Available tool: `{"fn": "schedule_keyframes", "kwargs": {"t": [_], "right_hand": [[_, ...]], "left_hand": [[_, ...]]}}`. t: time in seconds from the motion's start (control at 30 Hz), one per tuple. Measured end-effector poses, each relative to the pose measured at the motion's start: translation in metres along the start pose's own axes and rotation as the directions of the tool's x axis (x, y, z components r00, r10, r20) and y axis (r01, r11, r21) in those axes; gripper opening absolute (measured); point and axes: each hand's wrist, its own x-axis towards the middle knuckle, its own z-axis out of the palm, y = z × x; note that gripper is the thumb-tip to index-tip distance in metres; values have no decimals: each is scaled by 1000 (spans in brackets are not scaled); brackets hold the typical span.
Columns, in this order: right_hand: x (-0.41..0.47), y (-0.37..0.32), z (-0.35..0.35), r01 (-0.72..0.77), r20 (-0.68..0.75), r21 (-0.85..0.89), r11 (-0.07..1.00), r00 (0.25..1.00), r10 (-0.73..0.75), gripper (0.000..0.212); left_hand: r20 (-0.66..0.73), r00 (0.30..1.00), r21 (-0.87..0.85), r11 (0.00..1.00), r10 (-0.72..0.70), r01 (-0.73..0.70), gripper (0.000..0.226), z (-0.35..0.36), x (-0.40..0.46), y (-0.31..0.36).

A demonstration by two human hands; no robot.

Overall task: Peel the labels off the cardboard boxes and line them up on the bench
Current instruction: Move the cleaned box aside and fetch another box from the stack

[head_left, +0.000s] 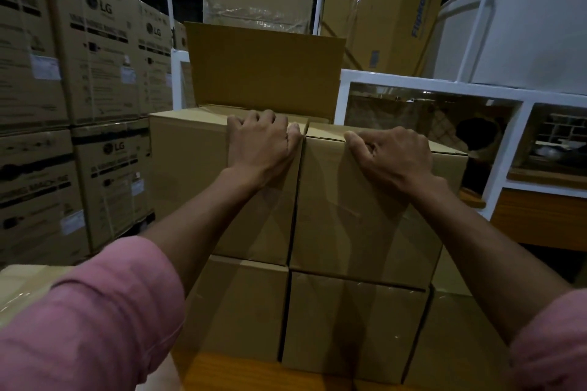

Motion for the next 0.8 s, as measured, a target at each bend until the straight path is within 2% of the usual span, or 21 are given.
{"fn": "schedule_keyframes", "kwargs": {"t": [0.3, 0.53, 0.8], "right_hand": [[0, 8, -4, -1, 0, 24, 1000, 1000, 1, 70], [-13, -1, 8, 93, -169, -67, 993, 980, -103, 58], [-12, -3, 5, 115, -96, -137, 984, 987, -128, 54]], "left_hand": [[26, 1000, 15, 1000, 8, -8, 62, -3, -2, 11], [11, 1000, -4, 1000, 17, -17, 54, -5, -7, 4], [13, 998, -5, 998, 57, -57, 56, -2, -6, -1]]}}
